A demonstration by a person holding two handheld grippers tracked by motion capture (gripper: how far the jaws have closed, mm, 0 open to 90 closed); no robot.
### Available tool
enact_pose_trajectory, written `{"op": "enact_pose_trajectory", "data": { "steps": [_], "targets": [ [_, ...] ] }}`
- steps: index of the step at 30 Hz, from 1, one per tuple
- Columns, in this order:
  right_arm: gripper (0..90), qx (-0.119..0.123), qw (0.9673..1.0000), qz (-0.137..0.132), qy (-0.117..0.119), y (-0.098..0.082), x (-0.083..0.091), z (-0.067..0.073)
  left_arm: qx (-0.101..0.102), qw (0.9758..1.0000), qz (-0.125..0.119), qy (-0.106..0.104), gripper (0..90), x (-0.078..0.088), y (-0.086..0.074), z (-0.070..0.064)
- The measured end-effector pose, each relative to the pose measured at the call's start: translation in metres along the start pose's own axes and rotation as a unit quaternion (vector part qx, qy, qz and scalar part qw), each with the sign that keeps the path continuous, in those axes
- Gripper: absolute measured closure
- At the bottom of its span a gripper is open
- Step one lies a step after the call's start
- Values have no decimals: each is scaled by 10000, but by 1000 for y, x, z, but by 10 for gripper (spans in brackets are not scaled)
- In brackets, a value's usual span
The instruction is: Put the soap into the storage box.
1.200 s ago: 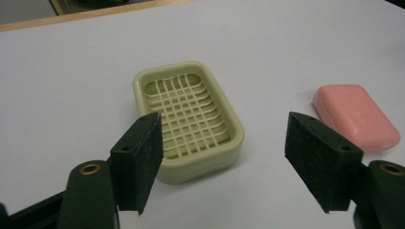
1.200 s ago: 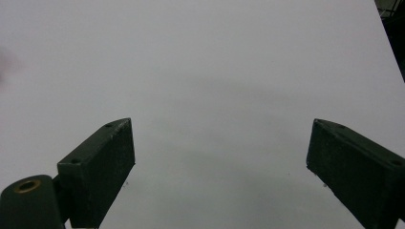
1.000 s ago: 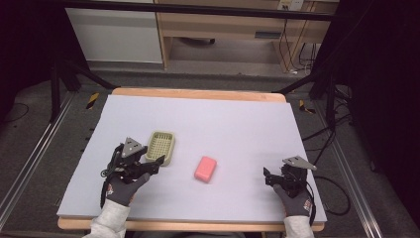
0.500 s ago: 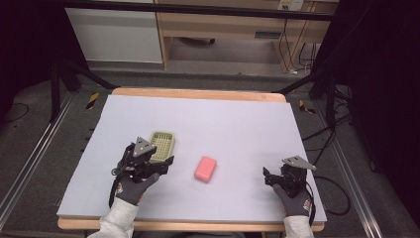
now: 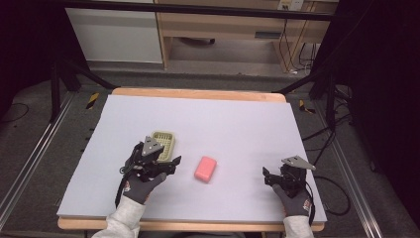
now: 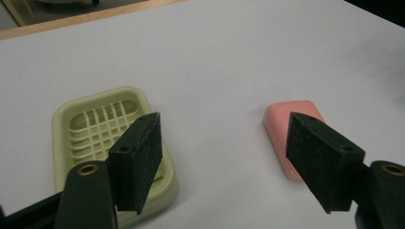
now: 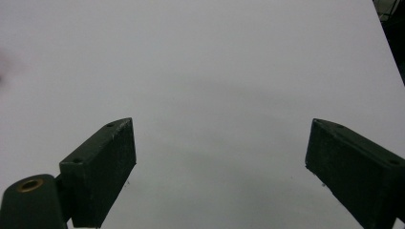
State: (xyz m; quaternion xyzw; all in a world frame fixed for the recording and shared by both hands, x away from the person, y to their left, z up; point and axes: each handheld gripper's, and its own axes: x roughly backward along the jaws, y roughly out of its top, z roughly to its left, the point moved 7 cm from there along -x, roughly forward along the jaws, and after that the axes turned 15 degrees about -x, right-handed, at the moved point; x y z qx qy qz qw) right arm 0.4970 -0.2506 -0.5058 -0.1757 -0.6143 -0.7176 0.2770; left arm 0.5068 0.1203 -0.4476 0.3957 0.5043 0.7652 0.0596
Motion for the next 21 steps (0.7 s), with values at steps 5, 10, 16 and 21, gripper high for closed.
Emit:
{"op": "enact_pose_trajectory", "data": {
  "steps": [5, 10, 16, 21],
  "targets": [
    [102, 17, 10000, 8, 1, 0, 0, 0, -37, 10000, -10, -47, 281, -5, 4, -6],
    [102, 14, 10000, 8, 1, 0, 0, 0, -71, 9999, 23, -78, 281, -10, 6, -10],
    [102, 6, 10000, 15, 2, 0, 0, 1, -141, 9998, 66, -107, 280, -18, 7, -17],
    [102, 8, 10000, 24, 0, 0, 0, 1, -202, 9997, 120, -114, 276, -22, 7, -20]
  ]
}}
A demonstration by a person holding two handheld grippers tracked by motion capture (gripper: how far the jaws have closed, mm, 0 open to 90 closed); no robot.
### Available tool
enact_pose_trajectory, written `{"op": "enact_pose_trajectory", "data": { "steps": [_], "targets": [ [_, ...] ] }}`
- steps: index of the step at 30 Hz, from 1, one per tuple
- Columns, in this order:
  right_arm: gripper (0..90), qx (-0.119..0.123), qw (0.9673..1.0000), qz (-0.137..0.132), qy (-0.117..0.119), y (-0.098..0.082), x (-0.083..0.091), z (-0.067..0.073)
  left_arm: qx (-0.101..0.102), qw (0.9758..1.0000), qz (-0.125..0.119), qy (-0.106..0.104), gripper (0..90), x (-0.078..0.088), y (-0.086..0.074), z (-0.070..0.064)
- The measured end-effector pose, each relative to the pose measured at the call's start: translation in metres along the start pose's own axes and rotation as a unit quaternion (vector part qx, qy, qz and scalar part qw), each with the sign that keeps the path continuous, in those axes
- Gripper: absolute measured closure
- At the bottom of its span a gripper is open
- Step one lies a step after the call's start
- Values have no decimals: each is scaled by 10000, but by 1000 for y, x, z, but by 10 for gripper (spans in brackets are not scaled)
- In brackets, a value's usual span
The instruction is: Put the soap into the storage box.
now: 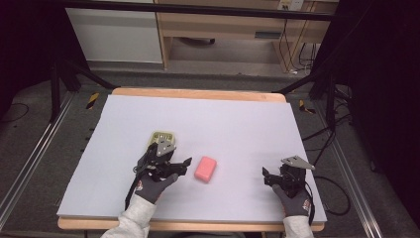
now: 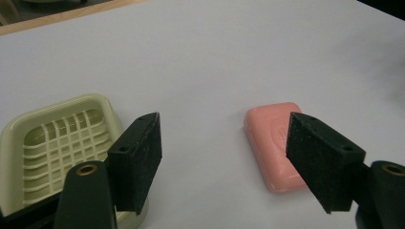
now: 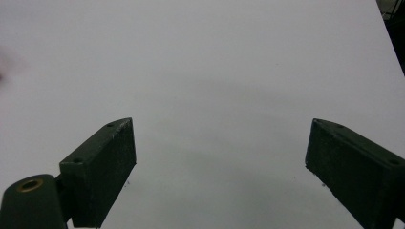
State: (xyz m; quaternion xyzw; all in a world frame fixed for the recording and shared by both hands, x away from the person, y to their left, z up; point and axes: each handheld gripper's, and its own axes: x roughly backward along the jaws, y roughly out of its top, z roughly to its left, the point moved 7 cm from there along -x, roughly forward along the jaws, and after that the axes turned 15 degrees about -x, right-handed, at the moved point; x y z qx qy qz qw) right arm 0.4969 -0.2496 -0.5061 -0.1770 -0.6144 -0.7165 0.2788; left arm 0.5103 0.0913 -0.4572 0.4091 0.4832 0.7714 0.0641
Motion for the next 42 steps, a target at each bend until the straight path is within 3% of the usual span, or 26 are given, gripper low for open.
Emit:
{"op": "enact_pose_trajectory", "data": {
  "steps": [42],
  "targets": [
    [105, 15, 10000, 4, 37, 0, 0, 2, -287, 9989, 270, -254, 237, -39, 8, -35]
  ]
}}
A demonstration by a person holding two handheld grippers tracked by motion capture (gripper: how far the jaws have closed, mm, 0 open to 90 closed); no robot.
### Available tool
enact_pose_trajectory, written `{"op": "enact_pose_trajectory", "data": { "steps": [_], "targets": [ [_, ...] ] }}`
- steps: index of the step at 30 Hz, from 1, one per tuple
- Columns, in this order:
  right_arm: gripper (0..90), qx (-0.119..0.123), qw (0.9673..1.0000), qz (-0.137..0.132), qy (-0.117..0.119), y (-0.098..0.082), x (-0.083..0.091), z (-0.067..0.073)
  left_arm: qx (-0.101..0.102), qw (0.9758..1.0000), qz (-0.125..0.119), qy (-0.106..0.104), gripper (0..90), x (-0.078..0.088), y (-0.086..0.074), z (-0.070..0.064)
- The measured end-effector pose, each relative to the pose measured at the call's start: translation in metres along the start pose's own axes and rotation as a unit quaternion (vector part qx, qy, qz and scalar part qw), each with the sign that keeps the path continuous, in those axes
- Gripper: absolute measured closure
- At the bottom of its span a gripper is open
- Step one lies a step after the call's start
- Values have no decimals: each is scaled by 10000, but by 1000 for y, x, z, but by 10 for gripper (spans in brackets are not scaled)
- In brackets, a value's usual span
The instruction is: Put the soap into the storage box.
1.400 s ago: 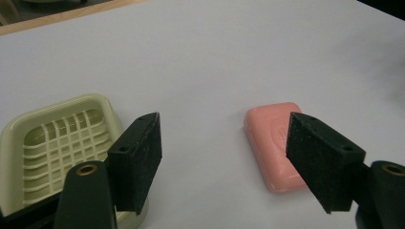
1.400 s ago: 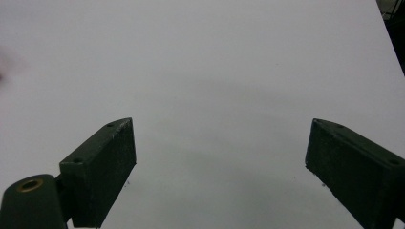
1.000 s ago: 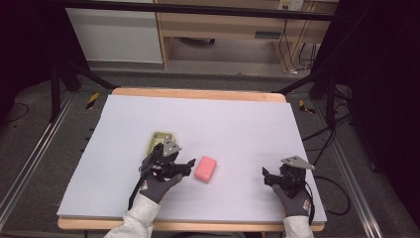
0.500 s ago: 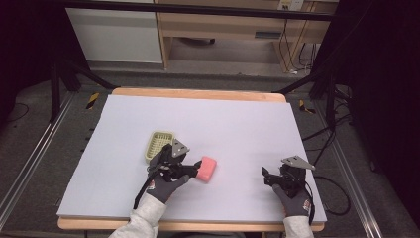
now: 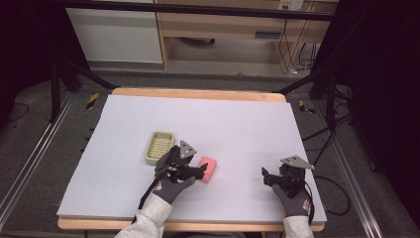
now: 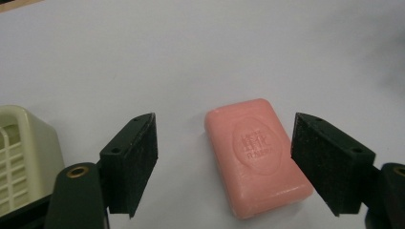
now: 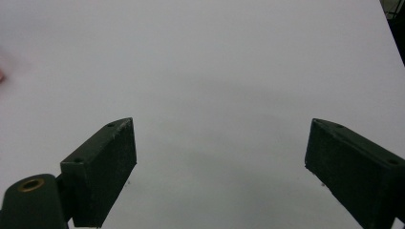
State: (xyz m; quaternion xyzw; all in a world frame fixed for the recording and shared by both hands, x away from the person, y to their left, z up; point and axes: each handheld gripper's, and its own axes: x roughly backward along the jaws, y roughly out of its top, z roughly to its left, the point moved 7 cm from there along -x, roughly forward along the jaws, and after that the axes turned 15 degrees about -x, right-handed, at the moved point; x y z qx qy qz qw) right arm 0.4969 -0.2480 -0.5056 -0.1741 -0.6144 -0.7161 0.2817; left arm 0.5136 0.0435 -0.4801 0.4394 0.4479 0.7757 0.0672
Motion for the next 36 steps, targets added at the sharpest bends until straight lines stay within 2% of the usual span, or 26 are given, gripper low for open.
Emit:
{"op": "enact_pose_trajectory", "data": {
  "steps": [6, 12, 24, 36],
  "targets": [
    [105, -38, 10000, 18, -5, 0, 0, 1, -60, 10000, 50, -48, 220, -7, 3, -5],
    [105, -46, 10000, 15, 4, 0, 0, 1, -32, 9999, 65, -86, 214, -12, 5, -7],
    [105, -33, 10000, 33, -13, 0, -1, 0, -65, 9993, 283, -221, 214, -30, 0, -16],
    [105, -42, 10000, 65, -25, -1, -2, 1, -74, 9986, 441, -272, 218, -40, -6, -19]
  ]
}}
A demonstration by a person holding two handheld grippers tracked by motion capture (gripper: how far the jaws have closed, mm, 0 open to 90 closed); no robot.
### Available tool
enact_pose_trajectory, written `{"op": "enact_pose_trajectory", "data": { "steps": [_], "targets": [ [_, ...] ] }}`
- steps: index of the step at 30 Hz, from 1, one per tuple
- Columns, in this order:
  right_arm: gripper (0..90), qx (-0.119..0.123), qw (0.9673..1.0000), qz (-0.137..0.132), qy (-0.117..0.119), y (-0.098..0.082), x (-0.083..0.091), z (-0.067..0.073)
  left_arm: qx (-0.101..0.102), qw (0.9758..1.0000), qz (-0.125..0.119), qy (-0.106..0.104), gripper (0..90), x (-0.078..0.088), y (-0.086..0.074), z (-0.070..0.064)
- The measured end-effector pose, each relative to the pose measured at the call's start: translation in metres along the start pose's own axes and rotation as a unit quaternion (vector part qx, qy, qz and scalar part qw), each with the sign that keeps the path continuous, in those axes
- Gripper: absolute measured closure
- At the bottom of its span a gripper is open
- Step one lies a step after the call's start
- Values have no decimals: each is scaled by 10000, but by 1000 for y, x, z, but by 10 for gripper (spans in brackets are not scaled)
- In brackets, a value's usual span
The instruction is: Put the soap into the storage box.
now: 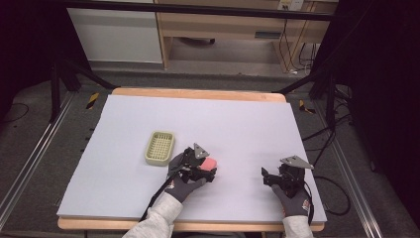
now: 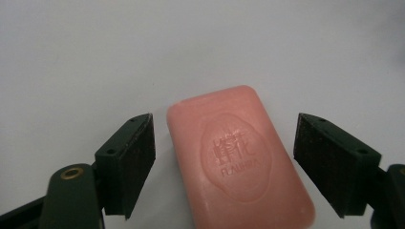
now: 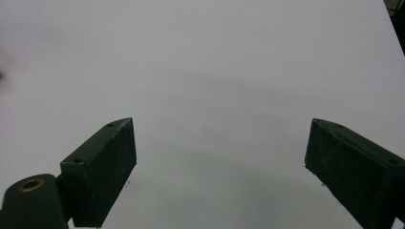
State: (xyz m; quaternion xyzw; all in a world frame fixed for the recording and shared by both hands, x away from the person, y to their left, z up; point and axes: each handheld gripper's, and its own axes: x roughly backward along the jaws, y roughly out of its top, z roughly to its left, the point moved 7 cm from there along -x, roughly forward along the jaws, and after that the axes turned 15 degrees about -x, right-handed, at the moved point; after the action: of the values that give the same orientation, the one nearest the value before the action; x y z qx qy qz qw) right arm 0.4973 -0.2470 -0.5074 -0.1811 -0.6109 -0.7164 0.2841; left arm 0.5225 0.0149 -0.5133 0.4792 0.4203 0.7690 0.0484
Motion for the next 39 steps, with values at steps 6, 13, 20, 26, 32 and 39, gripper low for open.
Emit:
{"op": "enact_pose_trajectory", "data": {
  "steps": [6, 13, 20, 26, 32, 39],
  "targets": [
    [105, 21, 10000, -1, -14, 0, 0, 0, 45, 10000, 49, -63, 233, -4, -4, -2],
    [105, 33, 10000, 22, -15, -1, -1, 0, 45, 9999, 105, -109, 251, -6, -6, -4],
    [105, 31, 10000, 21, -15, 0, -1, 0, 61, 9998, 176, -90, 273, -7, -7, -5],
    [105, 18, 10000, 29, -25, -1, -1, 0, 119, 9996, 220, -114, 322, -9, -9, -7],
    [105, 14, 10000, 11, -31, 0, -1, 0, 107, 9996, 246, -51, 365, -8, -10, -6],
    [105, 14, 10000, 20, -36, 0, -1, 0, 104, 9996, 263, -35, 368, -8, -10, -6]
  ]
}}
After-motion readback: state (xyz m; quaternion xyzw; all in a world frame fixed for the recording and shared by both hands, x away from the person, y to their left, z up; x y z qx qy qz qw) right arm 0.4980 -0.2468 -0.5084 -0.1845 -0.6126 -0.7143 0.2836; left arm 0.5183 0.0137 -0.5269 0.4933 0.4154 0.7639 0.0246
